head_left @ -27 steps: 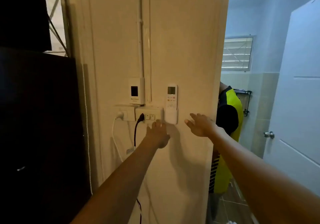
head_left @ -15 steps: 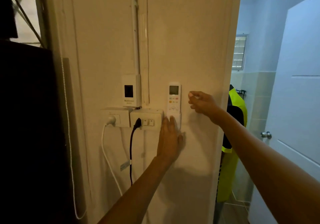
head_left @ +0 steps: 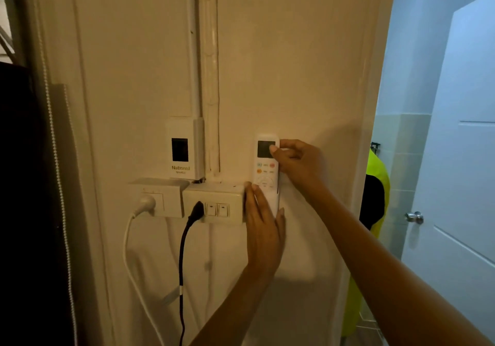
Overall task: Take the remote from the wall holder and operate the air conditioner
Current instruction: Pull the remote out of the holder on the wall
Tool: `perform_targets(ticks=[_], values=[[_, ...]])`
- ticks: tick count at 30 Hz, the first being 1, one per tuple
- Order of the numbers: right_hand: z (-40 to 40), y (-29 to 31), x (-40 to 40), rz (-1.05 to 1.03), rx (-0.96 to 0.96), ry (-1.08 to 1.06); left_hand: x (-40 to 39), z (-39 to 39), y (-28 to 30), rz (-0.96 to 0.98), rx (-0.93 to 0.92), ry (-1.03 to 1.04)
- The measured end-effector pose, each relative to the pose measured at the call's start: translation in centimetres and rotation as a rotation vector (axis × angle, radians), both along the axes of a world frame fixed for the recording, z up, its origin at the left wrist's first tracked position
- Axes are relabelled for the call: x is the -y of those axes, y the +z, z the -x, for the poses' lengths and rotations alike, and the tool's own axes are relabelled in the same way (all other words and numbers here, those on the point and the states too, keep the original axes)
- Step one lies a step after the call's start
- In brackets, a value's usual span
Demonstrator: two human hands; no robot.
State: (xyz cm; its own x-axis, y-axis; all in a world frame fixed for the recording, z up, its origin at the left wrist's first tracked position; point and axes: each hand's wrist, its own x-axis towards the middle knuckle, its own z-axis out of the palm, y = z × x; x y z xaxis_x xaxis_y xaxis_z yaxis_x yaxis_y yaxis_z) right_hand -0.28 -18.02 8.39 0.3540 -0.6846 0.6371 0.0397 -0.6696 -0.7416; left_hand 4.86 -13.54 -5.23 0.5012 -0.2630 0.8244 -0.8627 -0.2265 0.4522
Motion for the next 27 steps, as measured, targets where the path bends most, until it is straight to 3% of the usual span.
perform_targets(ticks=[17, 27], values=[[-0.9, 0.2, -0.6, 0.163, 0.052, -0.065, 1.3, -1.1, -1.2, 0.084, -0.017, -0.039], [-0.9, 4.4, -0.3, 0.127, 0.099, -0.082, 0.6, -0.9, -0.9, 0.116, -0.034, -0.111]])
